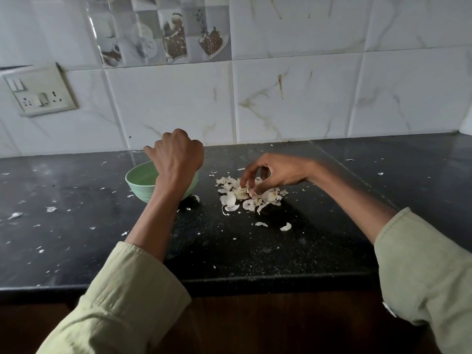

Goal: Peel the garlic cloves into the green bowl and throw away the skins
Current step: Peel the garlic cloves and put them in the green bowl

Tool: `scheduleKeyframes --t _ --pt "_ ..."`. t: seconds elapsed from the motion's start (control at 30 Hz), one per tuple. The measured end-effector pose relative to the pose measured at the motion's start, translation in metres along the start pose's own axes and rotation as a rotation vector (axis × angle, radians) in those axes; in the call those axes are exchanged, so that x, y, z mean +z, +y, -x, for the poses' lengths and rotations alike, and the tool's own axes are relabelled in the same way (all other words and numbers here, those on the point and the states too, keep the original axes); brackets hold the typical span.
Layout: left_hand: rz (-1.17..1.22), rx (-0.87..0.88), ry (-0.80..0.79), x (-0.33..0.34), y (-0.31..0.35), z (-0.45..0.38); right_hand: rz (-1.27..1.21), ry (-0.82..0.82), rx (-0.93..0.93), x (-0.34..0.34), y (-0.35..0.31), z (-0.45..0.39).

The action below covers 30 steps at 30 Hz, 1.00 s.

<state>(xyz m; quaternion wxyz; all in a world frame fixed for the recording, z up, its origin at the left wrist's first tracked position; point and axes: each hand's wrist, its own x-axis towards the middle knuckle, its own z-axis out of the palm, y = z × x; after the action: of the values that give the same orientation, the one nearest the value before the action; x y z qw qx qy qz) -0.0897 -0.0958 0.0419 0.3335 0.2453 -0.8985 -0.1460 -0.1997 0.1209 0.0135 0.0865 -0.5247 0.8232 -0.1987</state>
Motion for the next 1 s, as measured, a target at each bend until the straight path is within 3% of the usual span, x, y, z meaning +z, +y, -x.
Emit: scheduleKeyframes --t 0.27,0.53,0.77,0.9,1.0 --pt "-0.022 -0.006 -0.023 0.003 -0.007 -0.004 0.059 0.054 0.055 0.0 0.003 0.0" --pt "-0.073 0.033 0.005 0.007 -0.008 -0.007 0.022 0.205 -0.008 0.001 -0.013 -0.006" --pt "0.084 0.291 0.155 0.016 0.003 -0.007 0.137 0.024 -0.016 0.026 -0.027 -0.017" --pt "0.332 0.509 -0.014 0.024 0.016 0.001 0.101 0.099 -0.004 0.024 -0.024 -0.014" --pt "0.351 0.615 -0.196 0.036 0.024 0.01 0.079 0.104 0.001 0.016 -0.024 -0.009"
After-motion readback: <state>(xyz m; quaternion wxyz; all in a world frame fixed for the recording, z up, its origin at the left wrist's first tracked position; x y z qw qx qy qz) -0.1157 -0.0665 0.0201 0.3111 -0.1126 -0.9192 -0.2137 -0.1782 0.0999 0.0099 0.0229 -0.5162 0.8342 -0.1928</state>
